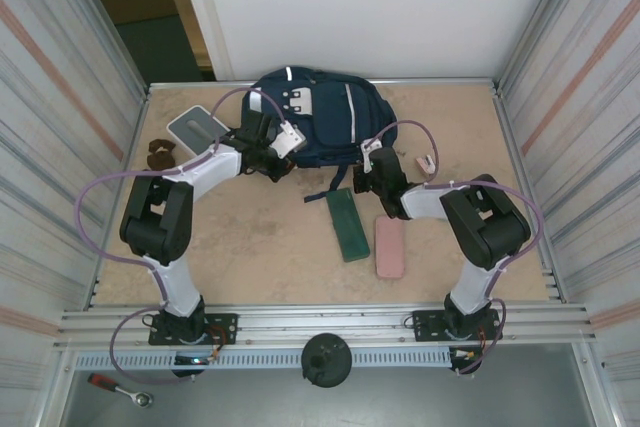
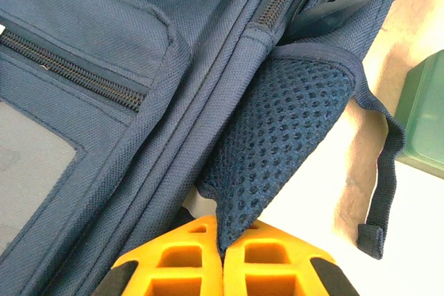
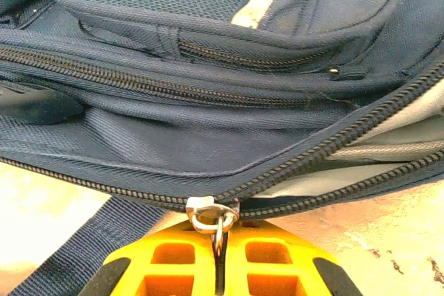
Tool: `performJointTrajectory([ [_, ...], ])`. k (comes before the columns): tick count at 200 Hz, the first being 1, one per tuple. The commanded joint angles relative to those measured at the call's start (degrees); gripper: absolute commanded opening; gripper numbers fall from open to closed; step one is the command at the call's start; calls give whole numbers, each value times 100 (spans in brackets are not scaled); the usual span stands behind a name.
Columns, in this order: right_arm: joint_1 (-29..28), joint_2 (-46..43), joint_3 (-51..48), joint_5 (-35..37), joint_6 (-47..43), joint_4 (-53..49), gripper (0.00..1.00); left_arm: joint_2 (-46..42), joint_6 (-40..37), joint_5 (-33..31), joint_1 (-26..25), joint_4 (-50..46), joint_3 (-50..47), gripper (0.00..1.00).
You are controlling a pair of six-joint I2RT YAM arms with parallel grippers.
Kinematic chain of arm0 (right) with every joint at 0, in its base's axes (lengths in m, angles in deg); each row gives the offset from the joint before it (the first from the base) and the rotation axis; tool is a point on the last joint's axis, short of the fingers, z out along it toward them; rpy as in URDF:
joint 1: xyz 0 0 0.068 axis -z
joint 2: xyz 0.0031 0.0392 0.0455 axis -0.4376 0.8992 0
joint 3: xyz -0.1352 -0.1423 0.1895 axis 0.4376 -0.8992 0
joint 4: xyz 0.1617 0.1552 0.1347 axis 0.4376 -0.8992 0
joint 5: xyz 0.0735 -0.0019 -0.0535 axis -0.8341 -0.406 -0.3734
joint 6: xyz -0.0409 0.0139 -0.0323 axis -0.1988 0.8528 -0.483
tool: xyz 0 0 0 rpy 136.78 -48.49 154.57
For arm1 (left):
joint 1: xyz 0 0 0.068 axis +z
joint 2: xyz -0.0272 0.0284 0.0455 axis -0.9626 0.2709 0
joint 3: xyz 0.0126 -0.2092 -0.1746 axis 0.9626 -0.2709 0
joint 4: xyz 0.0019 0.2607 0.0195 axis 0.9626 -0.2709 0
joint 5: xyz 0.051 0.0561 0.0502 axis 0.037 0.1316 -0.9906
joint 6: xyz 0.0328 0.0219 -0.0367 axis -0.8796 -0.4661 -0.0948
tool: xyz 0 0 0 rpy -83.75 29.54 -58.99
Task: Pack books, pencil case, and school supplies into a backpack
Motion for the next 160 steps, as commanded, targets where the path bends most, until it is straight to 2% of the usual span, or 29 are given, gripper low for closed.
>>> performJointTrajectory([
  [1, 263, -251, -142, -212, 184, -476, 0, -322, -95, -172, 216, 160, -65, 0],
  [54, 309, -362, -33, -1047, 203, -716, 0, -247, -210, 5, 181, 114, -62, 0],
  [66, 309, -399, 9, -1239, 289, -753, 0, -302, -299, 15, 80, 184, -112, 9],
  [84, 284, -474, 81, -1540, 448, -795, 0, -401, -504, -50, -169, 277, -196, 30],
  [102, 243, -540, 164, -1706, 550, -856, 0, -504, -725, -308, -445, 494, -317, 41],
  [128, 230, -599, 222, -1919, 704, -842, 0, -664, -949, -371, -766, 963, -518, 51],
  [160, 187, -640, 253, -2080, 841, -767, 0, -442, -1390, -582, -1255, 1234, -413, 57],
])
